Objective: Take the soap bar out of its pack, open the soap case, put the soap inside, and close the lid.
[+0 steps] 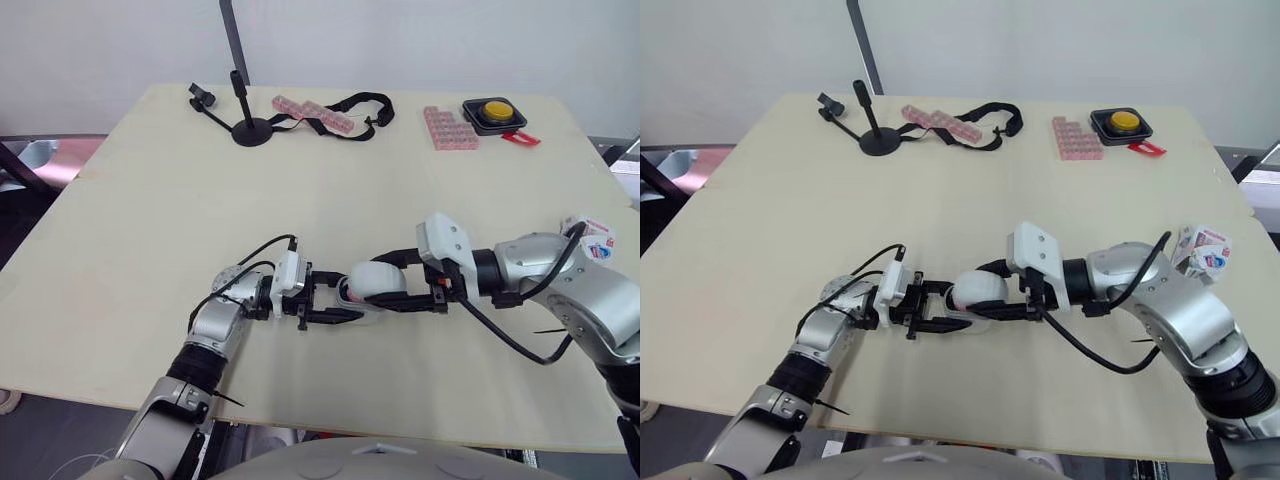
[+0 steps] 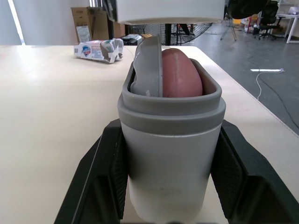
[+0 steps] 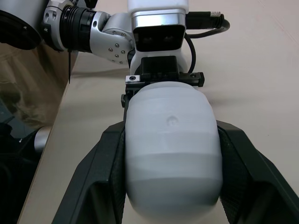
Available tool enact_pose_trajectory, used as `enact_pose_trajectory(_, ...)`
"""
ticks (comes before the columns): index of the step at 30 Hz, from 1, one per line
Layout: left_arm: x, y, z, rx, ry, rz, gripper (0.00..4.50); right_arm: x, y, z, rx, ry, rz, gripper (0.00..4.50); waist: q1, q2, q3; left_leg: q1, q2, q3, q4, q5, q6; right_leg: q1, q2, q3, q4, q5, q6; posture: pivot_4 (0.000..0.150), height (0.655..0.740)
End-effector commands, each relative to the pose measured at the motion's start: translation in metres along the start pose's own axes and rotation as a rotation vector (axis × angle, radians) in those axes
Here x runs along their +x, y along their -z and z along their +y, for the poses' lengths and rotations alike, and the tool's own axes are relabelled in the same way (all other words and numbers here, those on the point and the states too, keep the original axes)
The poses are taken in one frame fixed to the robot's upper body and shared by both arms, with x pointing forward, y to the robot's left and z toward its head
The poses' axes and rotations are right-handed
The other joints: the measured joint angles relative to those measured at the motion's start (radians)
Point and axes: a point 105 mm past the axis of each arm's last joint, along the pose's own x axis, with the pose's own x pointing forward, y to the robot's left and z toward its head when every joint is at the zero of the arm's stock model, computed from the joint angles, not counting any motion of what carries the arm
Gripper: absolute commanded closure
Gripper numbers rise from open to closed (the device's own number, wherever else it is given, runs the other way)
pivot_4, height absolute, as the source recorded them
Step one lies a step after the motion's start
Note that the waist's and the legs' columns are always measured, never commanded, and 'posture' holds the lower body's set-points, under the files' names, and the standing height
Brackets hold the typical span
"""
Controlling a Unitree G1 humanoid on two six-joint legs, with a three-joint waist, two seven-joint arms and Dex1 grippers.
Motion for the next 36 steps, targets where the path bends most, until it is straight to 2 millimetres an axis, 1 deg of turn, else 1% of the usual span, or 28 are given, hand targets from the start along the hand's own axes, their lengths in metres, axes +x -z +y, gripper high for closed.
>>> enact_pose_trajectory(1,-0.001,-0.002,0.001,0.036,-0.013,-0.011,2.62,0.003,-0.005,0.002,-0.037,-0.011,0.005,2.38,0.000,0.000,0.000,0.000,0.000,0.000,0.000,0.000,0.000,0.000,0.000,0.000,0.000,0.000,0.000,0.150,0.7395)
enact_pose_trajectory(16,0.001,-0.004,0.002,0.047,-0.010,-0.019,2.62,0.014,0.001,-0.001,-0.020,-0.002,0.027,2.38,0.001,0.000,0.000,0.000,0.000,0.000,0.000,0.000,0.000,0.000,0.000,0.000,0.001,0.000,0.000,0.150,0.7395)
enact_pose_trajectory(36,0.001,-0.005,0.003,0.048,-0.027,-0.016,2.62,0.016,0.013,-0.004,0.020,0.000,0.059,2.38,0.001,0.000,0.000,0.000,0.000,0.000,0.000,0.000,0.000,0.000,0.000,0.000,0.002,0.000,0.000,0.150,0.7395)
